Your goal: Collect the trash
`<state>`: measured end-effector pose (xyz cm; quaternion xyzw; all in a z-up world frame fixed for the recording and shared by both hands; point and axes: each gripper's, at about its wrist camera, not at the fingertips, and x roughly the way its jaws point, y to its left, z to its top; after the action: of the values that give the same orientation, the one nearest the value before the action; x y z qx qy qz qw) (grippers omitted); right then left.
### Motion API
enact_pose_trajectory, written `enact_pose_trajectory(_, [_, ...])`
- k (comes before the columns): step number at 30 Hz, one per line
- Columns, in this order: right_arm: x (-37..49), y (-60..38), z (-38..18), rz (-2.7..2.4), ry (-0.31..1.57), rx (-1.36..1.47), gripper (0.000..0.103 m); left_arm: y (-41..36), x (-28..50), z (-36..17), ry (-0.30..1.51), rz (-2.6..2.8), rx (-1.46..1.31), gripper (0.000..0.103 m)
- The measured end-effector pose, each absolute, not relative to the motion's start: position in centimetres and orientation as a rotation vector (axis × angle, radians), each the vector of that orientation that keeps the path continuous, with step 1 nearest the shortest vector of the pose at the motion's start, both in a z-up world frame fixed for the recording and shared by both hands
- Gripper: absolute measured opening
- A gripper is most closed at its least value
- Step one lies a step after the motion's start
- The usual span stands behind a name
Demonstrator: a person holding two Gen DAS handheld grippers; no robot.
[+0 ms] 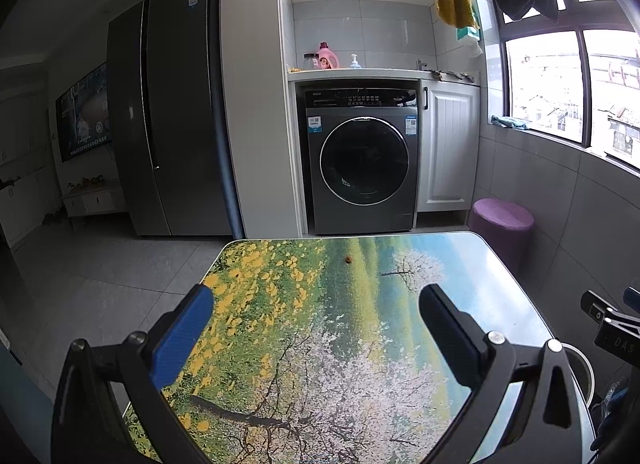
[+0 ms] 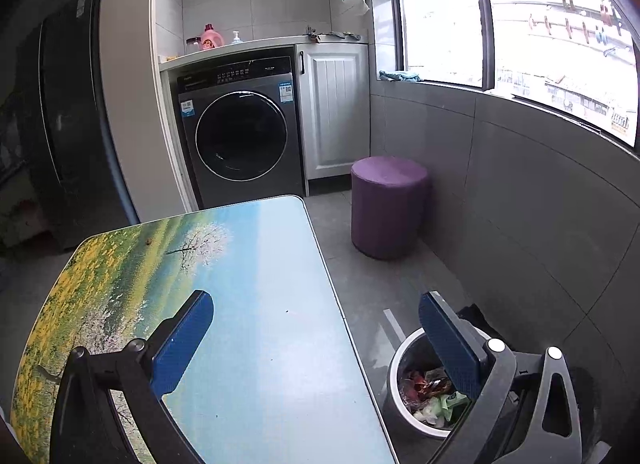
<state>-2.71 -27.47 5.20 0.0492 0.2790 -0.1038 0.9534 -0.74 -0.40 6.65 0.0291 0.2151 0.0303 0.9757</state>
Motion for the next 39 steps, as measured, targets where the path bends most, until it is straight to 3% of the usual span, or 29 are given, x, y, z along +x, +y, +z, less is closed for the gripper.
enact_pose_trajectory(39, [-2.79, -28.19, 4.86, -0.243, 0.565, 0.098, 0.103, -1.0, -0.78, 6.52, 0.473, 0.042, 0.067, 0.103])
